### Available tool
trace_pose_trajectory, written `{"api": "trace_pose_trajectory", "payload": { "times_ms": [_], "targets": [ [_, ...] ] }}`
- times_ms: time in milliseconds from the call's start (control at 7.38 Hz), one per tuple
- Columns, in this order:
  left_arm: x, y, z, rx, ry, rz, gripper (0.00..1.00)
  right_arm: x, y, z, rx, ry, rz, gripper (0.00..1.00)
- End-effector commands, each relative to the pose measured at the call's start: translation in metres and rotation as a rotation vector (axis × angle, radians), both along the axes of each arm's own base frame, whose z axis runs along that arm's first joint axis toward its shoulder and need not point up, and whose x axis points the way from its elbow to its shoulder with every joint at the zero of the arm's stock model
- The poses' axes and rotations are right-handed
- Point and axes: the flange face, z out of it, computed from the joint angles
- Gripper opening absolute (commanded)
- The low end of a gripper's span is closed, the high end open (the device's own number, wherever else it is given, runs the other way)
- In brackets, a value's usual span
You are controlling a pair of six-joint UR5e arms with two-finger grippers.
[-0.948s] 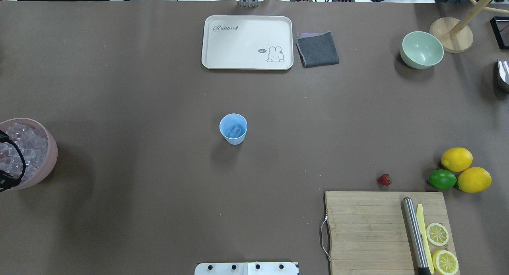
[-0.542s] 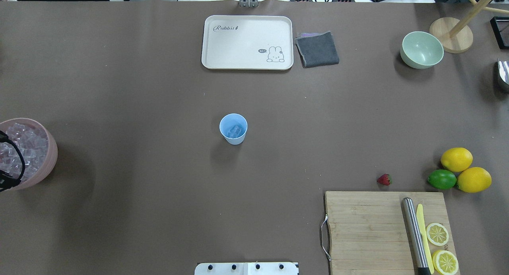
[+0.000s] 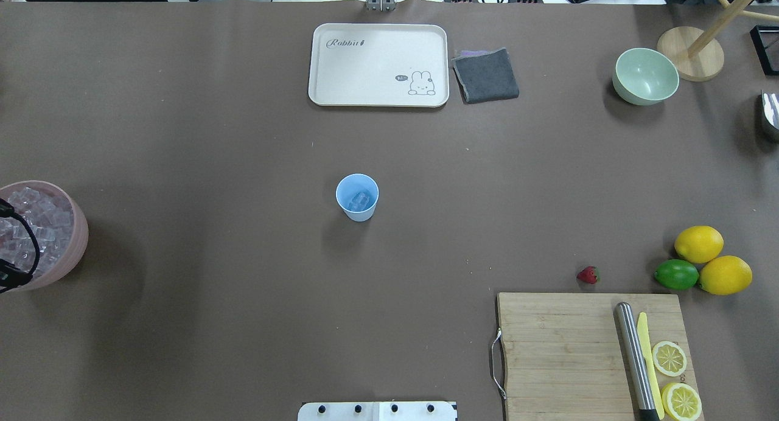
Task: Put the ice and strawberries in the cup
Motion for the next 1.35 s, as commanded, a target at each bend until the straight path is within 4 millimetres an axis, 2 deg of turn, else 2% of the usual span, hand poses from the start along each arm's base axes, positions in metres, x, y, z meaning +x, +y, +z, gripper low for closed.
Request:
{"api": "trace_pose_trajectory", "payload": {
  "times_ms": [0,677,813,948,1084,1219],
  "targets": [
    [0.002,-0.002,-0.006,0.010,0.009,0.001,0.18,0.000,0.006,0.000,-0.003,0.000,0.000,1.00],
    [0.004,-0.011,-0.016,0.025,0.028,-0.007,0.19,0.000,0.013,0.008,-0.025,-0.001,0.000,1.00],
    [0.002,-0.010,-0.020,0.030,0.032,-0.007,0.00,0.000,0.014,0.010,-0.030,-0.001,0.001,1.00],
    [-0.001,-0.010,-0.022,0.043,0.036,-0.002,0.00,0.000,0.014,0.011,-0.033,-0.001,0.001,1.00],
    [-0.012,-0.014,-0.029,0.067,0.044,-0.011,0.00,0.000,0.014,0.011,-0.031,-0.001,-0.001,1.00],
    [-0.030,-0.021,-0.028,0.077,0.039,-0.045,0.43,0.000,0.014,0.011,-0.032,-0.001,0.000,1.00]
  ]
}}
